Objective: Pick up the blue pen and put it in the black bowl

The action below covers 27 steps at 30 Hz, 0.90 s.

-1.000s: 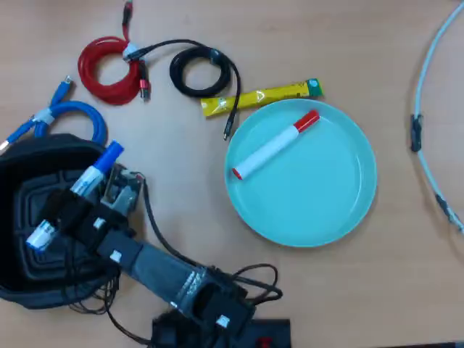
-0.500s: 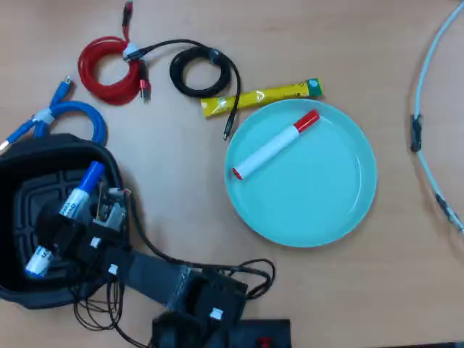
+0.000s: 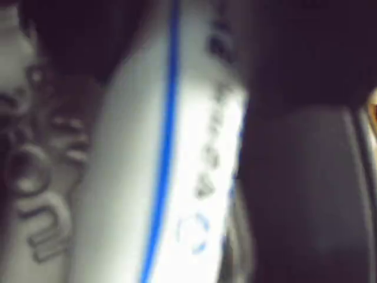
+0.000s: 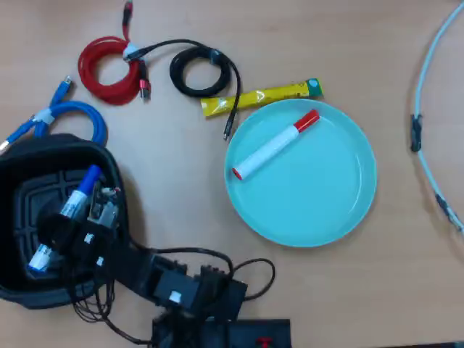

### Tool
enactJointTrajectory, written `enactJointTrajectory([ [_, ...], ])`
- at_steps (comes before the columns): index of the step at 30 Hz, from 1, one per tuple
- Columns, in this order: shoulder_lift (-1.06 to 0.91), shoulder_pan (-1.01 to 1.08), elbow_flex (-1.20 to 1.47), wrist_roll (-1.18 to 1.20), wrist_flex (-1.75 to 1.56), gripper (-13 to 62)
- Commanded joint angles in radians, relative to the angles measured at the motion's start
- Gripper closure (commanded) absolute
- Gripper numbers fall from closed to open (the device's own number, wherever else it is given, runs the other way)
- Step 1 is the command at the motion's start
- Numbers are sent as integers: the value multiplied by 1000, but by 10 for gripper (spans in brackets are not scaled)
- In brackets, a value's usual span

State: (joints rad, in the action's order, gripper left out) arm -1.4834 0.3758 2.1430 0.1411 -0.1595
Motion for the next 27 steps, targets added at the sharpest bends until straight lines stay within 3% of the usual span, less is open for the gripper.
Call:
enactJointTrajectory([
  [1,20,-14,-262,6,-141,574],
  [20,115,-12,-301,12,-77,554],
  [22,115,-12,-298,11,-44,474],
  [27,101,-5,-301,5,164,124],
])
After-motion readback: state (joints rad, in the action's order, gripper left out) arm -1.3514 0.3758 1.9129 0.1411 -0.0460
